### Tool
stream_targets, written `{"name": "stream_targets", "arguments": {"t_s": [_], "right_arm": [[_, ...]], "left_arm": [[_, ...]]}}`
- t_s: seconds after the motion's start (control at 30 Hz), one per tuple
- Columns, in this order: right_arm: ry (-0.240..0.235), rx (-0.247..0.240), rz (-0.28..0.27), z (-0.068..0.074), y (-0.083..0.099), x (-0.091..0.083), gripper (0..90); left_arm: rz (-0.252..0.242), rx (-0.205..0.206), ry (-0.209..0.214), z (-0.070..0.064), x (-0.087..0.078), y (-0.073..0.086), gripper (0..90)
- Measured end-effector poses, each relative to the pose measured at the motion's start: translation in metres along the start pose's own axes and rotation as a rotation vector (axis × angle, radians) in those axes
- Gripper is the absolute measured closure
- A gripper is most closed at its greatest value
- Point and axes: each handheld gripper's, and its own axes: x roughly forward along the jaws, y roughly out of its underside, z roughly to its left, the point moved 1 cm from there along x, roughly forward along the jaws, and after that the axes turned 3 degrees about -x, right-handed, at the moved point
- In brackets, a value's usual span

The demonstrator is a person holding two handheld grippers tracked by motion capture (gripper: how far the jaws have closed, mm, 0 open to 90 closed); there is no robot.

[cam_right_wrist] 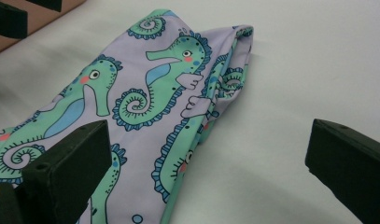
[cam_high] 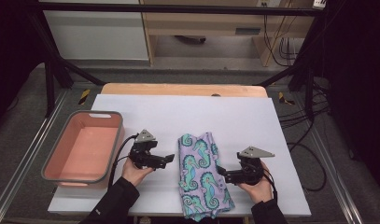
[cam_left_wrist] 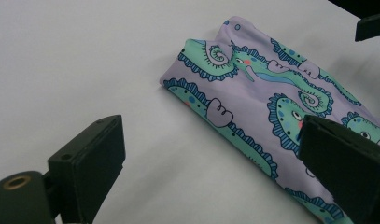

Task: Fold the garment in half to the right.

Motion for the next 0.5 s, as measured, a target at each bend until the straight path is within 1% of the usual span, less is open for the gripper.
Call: {"name": "stream_targets", "arguments": {"t_s": [0.1,0.17,0.23,0.33,0.5], "right_arm": [[-0.023,-0.007,-0.007,0.001,0.001,0.000,0.8],[-0.015,0.003,-0.010,0.001,0.000,-0.001,2.2],[-0.009,0.010,-0.008,0.001,0.000,-0.002,3.0],[-0.018,-0.010,-0.013,0.002,0.002,-0.004,2.9],[-0.032,-0.019,-0.007,0.001,0.007,-0.009,3.0]], "left_arm": [[0.006,0.005,0.001,-0.001,0.006,-0.003,6.8],[0.009,0.008,0.003,-0.001,0.009,-0.005,6.8],[0.008,-0.001,0.006,-0.001,0.012,-0.007,6.8],[0.013,0.001,0.006,0.000,0.018,-0.012,6.9],[0.014,-0.006,-0.005,0.000,0.029,-0.019,7.4]]}}
